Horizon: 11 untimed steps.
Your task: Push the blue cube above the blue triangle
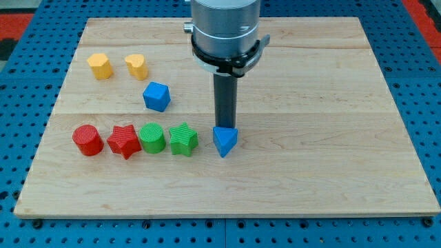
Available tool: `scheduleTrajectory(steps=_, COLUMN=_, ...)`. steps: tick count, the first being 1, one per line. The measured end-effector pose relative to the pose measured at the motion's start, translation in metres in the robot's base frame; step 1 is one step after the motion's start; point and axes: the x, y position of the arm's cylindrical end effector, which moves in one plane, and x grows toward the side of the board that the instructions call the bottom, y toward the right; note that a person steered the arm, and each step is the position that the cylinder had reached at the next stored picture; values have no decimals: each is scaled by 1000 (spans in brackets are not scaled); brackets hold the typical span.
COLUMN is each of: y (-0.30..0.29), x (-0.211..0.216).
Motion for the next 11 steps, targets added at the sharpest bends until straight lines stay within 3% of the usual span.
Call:
scheduleTrajectory(steps=2, y=-7, x=-21)
scheduleTrajectory(steps=5, y=-166, x=-110)
scheduleTrajectory(steps=6, y=-217, x=-112)
scheduleTrajectory(steps=7, y=-226, x=-105)
scheduleTrajectory(steps=10, y=-180, x=-73)
scheduleTrajectory(steps=11, y=-108, x=-73)
